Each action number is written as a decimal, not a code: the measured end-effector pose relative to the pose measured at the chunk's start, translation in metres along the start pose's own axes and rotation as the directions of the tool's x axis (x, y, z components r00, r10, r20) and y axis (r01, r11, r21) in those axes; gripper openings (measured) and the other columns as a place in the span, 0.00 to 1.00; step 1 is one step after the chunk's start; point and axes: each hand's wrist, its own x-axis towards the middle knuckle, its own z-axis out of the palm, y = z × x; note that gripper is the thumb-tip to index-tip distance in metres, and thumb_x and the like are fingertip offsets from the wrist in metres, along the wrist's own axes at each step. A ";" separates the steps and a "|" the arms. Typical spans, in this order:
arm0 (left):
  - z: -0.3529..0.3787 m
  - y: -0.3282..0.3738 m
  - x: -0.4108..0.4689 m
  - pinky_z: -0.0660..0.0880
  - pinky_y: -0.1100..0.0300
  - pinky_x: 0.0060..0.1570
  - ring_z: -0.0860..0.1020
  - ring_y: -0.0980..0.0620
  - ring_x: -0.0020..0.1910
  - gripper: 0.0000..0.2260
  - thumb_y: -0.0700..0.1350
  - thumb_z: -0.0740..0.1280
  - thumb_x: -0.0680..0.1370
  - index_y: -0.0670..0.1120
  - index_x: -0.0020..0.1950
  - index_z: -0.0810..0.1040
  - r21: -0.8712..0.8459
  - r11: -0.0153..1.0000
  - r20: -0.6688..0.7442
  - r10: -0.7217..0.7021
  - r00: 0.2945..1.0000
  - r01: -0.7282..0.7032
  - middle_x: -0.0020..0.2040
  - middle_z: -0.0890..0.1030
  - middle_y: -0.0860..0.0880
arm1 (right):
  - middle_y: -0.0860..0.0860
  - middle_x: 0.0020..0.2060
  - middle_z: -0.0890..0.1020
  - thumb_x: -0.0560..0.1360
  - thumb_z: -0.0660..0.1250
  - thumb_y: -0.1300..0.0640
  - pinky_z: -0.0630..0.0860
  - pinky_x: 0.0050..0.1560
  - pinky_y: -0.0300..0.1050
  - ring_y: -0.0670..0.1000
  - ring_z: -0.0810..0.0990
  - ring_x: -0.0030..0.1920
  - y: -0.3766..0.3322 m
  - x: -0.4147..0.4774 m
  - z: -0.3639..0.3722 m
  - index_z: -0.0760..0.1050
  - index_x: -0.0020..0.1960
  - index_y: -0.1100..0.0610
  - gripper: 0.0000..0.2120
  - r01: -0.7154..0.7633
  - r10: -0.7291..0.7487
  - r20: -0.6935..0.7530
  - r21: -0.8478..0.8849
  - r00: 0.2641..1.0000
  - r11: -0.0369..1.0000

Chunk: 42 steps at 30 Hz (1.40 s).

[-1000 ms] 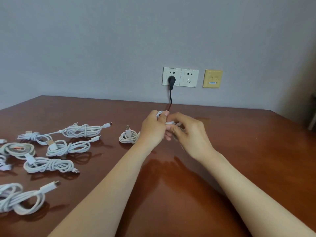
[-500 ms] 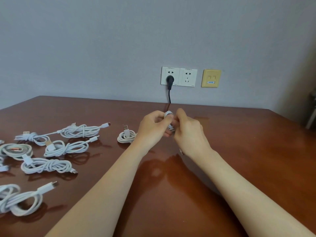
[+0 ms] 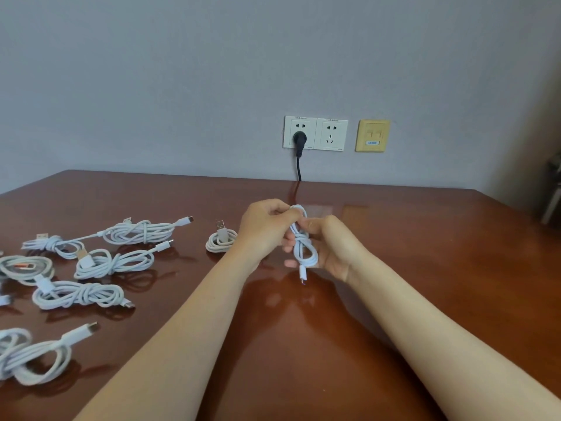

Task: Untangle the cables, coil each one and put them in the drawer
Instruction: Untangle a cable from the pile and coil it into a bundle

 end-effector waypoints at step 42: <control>0.005 -0.003 -0.002 0.69 0.67 0.26 0.73 0.61 0.29 0.08 0.43 0.60 0.80 0.50 0.51 0.77 0.266 0.947 -0.008 0.190 0.982 -0.181 0.41 0.78 0.53 | 0.58 0.48 0.79 0.78 0.61 0.57 0.79 0.46 0.63 0.61 0.82 0.45 0.009 0.006 0.014 0.66 0.43 0.53 0.06 0.248 -0.329 -0.288 -0.283 0.899 0.927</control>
